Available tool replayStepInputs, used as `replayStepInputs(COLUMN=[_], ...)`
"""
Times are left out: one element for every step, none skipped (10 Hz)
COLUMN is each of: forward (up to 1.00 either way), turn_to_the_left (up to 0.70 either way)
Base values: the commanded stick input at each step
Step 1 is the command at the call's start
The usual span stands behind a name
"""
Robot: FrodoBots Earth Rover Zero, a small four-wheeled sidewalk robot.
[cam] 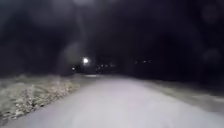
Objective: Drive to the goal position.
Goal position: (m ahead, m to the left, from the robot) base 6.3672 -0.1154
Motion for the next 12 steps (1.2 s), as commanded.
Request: replayStepInputs(forward=[0.70,0.70,0.70,0.70,0.70,0.70,0.70,0.70,0.70,0.70,0.70,0.70], turn_to_the_left=[0.00,0.00,0.00,0.00,0.00,0.00,0.00,0.00,0.00,0.00,0.00,0.00])
